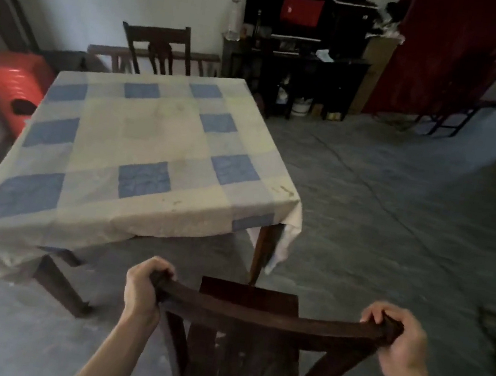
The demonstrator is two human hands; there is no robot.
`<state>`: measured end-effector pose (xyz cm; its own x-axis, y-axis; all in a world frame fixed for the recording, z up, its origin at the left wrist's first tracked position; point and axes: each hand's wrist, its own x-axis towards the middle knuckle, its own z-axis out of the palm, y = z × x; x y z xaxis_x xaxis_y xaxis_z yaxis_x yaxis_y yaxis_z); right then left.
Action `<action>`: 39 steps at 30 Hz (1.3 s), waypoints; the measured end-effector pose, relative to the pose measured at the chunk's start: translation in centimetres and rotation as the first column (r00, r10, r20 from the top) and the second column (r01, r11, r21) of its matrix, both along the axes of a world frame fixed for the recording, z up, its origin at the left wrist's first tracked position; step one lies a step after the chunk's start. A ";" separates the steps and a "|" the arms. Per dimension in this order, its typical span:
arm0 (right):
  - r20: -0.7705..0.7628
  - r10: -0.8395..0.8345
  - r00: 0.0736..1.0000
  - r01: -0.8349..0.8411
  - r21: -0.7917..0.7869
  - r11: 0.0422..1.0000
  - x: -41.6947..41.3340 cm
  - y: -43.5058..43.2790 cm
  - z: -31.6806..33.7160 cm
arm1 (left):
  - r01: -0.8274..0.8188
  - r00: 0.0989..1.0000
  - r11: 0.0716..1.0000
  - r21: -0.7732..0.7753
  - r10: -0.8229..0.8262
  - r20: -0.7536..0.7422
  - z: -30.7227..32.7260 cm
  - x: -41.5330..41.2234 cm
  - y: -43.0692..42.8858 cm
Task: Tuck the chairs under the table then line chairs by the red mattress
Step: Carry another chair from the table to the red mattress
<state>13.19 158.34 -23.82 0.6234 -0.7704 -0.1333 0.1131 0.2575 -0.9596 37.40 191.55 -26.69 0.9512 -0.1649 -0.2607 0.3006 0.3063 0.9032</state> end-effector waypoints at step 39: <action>0.210 -0.585 0.783 0.617 -0.137 0.775 12.7 -88.7 13.8 | 0.460 0.888 0.863 -0.211 -0.449 0.100 16.3 26.1 -110.7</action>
<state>25.90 69.61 -10.05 0.0242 -0.9939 0.1074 0.3272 -0.0937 -0.9403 63.49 80.85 -10.41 0.7666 -0.6302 -0.1237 0.4153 0.3396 0.8439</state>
